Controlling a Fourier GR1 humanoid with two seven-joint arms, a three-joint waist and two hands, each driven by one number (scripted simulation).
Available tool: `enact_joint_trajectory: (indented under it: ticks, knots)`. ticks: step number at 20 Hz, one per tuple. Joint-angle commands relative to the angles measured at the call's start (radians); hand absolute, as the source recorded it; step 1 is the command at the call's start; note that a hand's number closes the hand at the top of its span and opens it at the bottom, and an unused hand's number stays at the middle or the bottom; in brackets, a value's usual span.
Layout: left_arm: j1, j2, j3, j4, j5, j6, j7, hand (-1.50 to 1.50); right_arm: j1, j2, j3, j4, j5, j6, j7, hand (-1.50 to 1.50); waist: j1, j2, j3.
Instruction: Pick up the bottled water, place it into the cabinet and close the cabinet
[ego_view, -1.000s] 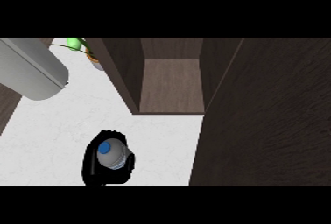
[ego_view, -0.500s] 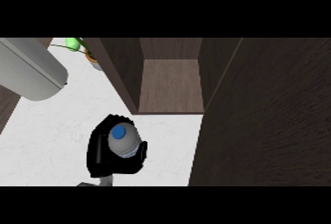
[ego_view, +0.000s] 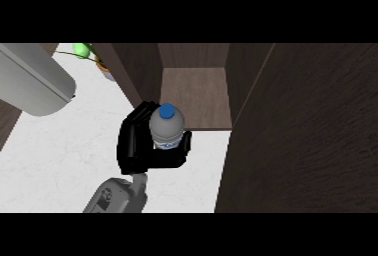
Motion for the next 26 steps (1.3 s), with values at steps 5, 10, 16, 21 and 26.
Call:
enact_joint_trajectory:
  ticks: [5, 10, 16, 21, 26]
  knots:
    - [-0.224, 0.0, 0.06, 0.128, -0.052, 0.094, 0.087, 1.5, 0.017, -0.014, 0.028, -0.112, 0.104, -0.018, 0.069, -1.5, 0.001, 0.0, 0.0]
    - [-0.366, 0.0, 0.091, 0.338, -0.033, 0.13, 0.049, 1.5, 0.03, -0.049, 0.011, -0.175, 0.066, 0.0, 0.099, -1.5, -0.014, 0.002, -0.001]
    - [-0.47, 0.0, 0.114, 0.499, -0.059, 0.143, 0.038, 1.5, 0.052, -0.047, 0.026, -0.166, 0.062, -0.015, 0.047, -1.5, -0.016, 0.002, 0.0]
    - [-0.573, 0.0, 0.199, 0.707, -0.051, 0.118, -0.046, 1.5, 0.035, -0.064, 0.0, -0.151, 0.043, 0.0, 0.049, -1.5, -0.021, 0.006, -0.001]
    - [-0.708, 0.0, 0.23, 0.893, -0.034, 0.15, -0.055, 1.5, 0.052, -0.073, 0.007, -0.106, -0.002, 0.018, -0.017, -1.5, -0.032, 0.009, 0.0]
